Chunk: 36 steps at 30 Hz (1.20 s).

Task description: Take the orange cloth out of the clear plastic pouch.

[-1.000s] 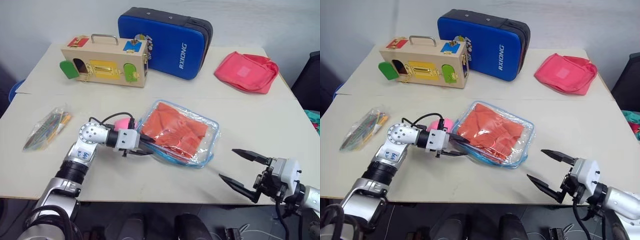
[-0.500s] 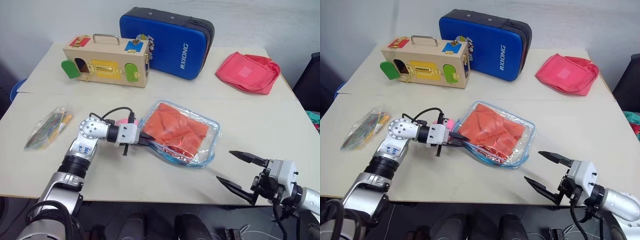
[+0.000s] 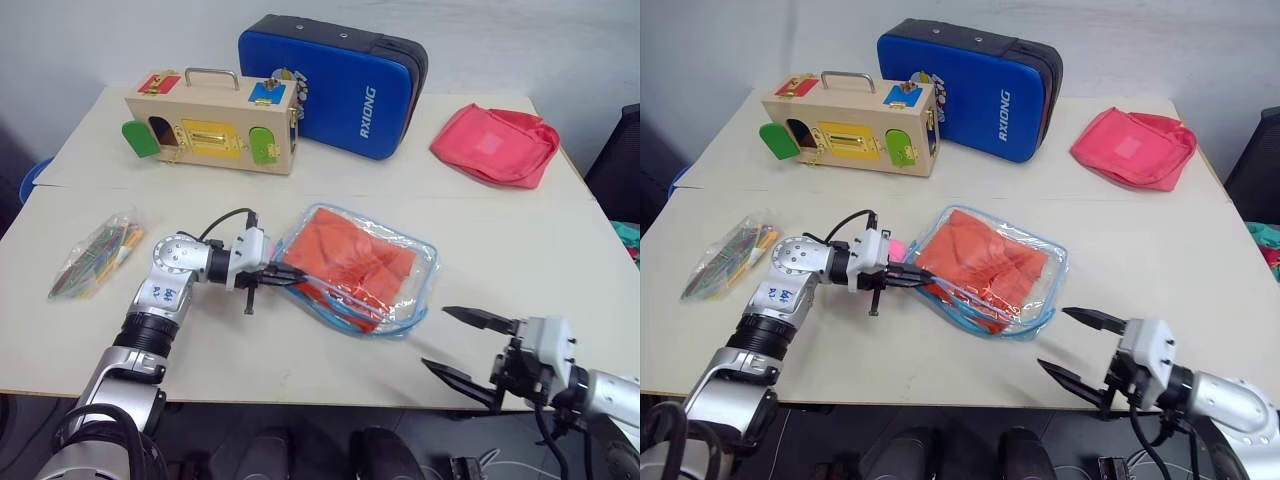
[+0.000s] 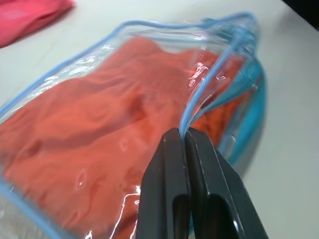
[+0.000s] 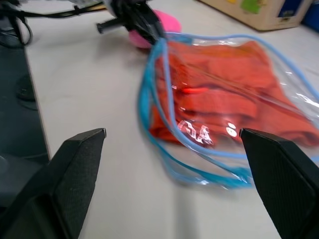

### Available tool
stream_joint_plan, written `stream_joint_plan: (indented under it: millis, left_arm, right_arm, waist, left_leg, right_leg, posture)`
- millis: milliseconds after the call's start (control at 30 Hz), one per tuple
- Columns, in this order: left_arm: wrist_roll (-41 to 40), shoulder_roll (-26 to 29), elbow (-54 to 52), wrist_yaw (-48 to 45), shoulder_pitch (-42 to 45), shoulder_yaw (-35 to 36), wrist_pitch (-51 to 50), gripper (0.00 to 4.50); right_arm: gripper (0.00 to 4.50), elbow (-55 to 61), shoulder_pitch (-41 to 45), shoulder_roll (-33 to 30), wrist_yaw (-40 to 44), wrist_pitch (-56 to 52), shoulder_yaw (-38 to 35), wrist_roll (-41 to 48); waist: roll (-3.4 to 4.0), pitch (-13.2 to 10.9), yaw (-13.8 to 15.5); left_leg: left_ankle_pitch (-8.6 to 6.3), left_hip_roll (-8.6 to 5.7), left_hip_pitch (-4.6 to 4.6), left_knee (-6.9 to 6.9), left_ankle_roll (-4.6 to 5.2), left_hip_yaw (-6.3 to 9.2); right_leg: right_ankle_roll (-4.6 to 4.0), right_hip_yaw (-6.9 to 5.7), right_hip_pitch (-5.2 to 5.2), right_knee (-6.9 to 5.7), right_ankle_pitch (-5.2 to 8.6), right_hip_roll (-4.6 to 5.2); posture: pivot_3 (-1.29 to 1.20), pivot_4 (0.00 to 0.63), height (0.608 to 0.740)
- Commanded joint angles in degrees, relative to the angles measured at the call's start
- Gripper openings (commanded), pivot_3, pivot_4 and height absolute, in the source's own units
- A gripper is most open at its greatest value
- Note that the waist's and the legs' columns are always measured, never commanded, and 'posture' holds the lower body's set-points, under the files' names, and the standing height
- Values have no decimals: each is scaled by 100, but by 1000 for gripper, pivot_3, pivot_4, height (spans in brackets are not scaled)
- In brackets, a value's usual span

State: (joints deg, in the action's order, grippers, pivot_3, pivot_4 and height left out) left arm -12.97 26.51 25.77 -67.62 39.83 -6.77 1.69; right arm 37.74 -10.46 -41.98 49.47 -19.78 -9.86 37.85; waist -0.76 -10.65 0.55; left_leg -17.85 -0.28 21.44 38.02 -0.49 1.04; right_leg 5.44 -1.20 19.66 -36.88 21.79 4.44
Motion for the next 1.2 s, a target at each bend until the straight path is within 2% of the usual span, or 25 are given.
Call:
stream_joint_plan:
  millis: [33,167,267,333,433,633,733,867,1000,1200]
  left_arm:
    - [-90,-259,-562,762,81,171,-764,21]
    - [-229,-450,-1223,1288,-57,234,-1628,21]
    - [-331,-521,-1779,1544,-231,233,-2215,21]
    - [-355,-536,-2020,1627,-312,227,-2401,21]
    - [-429,-552,-2270,1770,-430,262,-2668,21]
    - [-318,-446,-2460,1758,-677,151,-2617,21]
    - [-295,-452,-2441,1753,-715,125,-2552,21]
    - [-291,-466,-2405,1761,-715,120,-2503,0]
    - [-284,-498,-2384,1780,-714,110,-2465,0]
    - [-286,-510,-2347,1800,-741,130,-2435,0]
  right_arm:
    - [4500,585,809,25,-895,-1302,742,393]
    - [4500,304,1801,485,-1673,-1925,1601,-108]
    - [4500,-135,2337,677,-1953,-1940,2266,-952]
    - [4500,-369,2532,836,-2174,-1908,2387,-1276]
    - [4500,-700,2832,1044,-2444,-1819,2446,-1739]
    - [4500,-1159,3231,1443,-2795,-1740,2390,-2296]
    - [4500,-1280,3337,1494,-2755,-1764,2448,-2465]
    - [3608,-1404,3385,1320,-2517,-1685,2705,-2818]
    - [3608,-1619,3413,1178,-2229,-1476,2933,-3136]
    - [3608,-2109,3557,1313,-2032,-1323,3029,-3370]
  waist:
    - [0,0,1]
    - [-3,0,26]
    - [-2,1,32]
    - [-2,1,38]
    - [-2,1,13]
    - [-2,1,-58]
    - [-2,1,-68]
    - [-2,1,-69]
    - [-2,1,-70]
    - [-2,1,-69]
  left_leg:
    - [0,1,0,1,-1,3]
    - [1,-2,16,-1,-2,5]
    - [1,-5,31,0,-2,2]
    - [1,-5,36,1,-2,3]
    - [4,-6,89,18,-5,0]
    - [6,-7,91,15,-7,-5]
    - [7,-6,91,12,-9,-5]
    - [8,-6,91,12,-10,-5]
    - [8,-6,91,12,-10,-6]
    - [8,-6,91,12,-9,-7]
  right_leg:
    - [0,-1,-2,1,0,0]
    - [0,-4,9,-3,0,0]
    - [0,0,28,-13,0,0]
    - [0,0,33,-13,0,0]
    - [0,3,94,-46,0,0]
    - [0,5,103,-55,0,0]
    - [0,4,106,-58,0,-1]
    - [0,5,108,-59,0,-1]
    - [0,5,108,-59,0,-1]
    - [0,5,108,-59,0,-1]
  posture:
    - [0,150,740]
    - [0,150,740]
    - [0,150,740]
    - [0,150,740]
    - [0,150,740]
    - [0,150,740]
    - [0,150,740]
    - [0,150,740]
    - [0,150,740]
    - [0,150,740]
